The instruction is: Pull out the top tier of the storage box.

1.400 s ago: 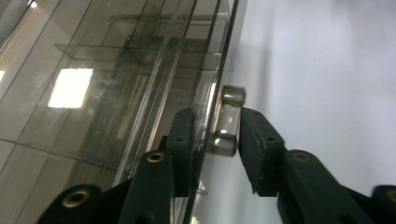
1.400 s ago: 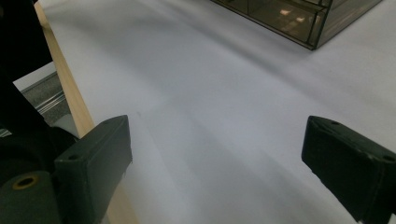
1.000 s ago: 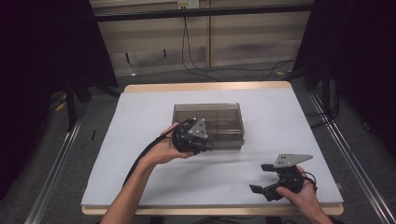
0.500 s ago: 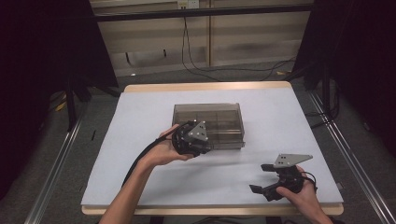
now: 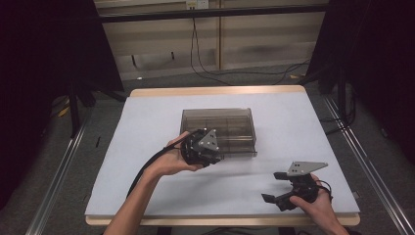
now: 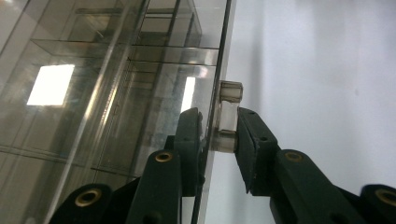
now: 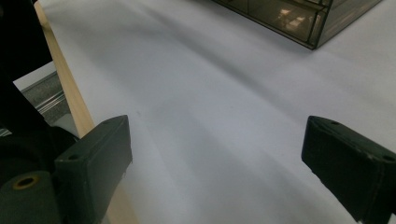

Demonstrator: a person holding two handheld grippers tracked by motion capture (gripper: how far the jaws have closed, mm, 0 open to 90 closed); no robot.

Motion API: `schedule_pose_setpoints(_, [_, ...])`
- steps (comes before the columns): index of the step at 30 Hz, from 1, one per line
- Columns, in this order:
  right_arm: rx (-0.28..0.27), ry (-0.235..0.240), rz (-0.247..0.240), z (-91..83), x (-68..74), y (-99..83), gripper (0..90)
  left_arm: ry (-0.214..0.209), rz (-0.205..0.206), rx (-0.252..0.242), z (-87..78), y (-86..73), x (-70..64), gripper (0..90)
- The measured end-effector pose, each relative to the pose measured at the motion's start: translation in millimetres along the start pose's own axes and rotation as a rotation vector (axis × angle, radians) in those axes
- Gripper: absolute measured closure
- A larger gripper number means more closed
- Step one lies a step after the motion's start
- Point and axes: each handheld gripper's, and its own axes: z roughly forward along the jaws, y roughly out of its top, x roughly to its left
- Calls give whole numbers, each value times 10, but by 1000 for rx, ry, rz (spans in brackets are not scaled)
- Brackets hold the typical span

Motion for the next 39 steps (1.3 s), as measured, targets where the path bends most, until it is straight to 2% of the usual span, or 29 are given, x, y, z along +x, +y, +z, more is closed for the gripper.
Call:
schedule_pose_setpoints(6, [0, 0, -2, -1, 2, 0, 85, -8, -7, 4, -11, -1, -30, 718])
schedule_pose_setpoints(12, [1, 0, 1, -3, 5, -1, 85, -24, 5, 19, -22, 16, -73, 727])
schedule_pose_setpoints(28, [4, 1, -1, 7, 3, 3, 86, -21, 23, 40, -41, 19, -156, 729])
schedule_pose_setpoints(34, [2, 2, -2, 2, 3, 2, 86, -35, 19, 39, -36, 31, -192, 739])
schedule_pose_setpoints(39, [0, 2, -1, 1, 2, 2, 86, -46, 35, 55, -38, 51, -207, 747])
